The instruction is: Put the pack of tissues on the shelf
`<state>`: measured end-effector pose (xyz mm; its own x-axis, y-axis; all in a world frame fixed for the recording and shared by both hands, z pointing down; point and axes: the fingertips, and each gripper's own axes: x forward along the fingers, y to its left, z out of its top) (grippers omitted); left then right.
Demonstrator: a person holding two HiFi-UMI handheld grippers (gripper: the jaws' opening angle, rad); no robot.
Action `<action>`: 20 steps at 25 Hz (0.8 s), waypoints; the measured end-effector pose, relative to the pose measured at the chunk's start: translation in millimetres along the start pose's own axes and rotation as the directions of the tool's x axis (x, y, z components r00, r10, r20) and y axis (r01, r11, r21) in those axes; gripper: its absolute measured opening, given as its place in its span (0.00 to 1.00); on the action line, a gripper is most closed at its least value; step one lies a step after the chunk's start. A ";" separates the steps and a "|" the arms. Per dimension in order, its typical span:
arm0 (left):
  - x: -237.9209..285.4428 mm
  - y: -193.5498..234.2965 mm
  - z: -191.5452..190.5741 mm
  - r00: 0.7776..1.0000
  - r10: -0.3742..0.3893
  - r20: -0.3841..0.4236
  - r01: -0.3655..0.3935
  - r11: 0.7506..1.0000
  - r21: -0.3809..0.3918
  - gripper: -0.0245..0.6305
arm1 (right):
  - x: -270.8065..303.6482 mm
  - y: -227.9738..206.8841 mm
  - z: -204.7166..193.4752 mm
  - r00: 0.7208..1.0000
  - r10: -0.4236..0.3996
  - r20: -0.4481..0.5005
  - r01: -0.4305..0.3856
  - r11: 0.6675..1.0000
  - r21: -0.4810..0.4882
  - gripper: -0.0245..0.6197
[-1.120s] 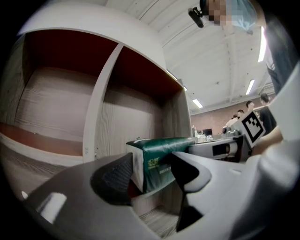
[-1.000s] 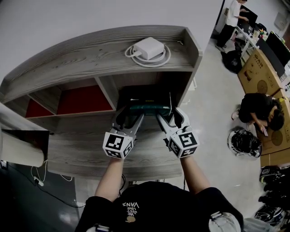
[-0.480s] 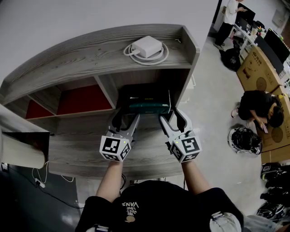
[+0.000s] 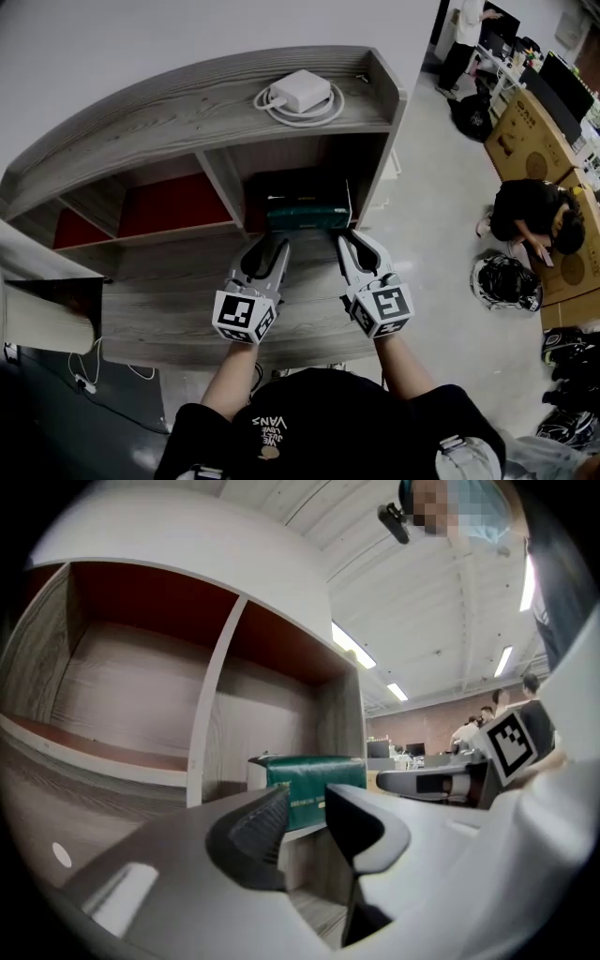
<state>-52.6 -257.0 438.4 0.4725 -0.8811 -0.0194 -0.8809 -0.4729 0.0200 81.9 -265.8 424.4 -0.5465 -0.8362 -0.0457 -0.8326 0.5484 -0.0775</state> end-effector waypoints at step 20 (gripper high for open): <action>32.1 13.6 -4.2 0.995 0.021 -0.101 -0.020 1.000 0.015 0.11 | 36.4 -14.6 -10.4 0.994 -0.079 -0.074 0.078 0.997 -0.021 0.04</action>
<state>-49.4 -291.8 442.3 0.4539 -0.8873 0.0817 -0.8905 -0.4550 0.0058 73.3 -304.3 434.2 -0.4839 -0.8745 0.0340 -0.8744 0.4815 -0.0599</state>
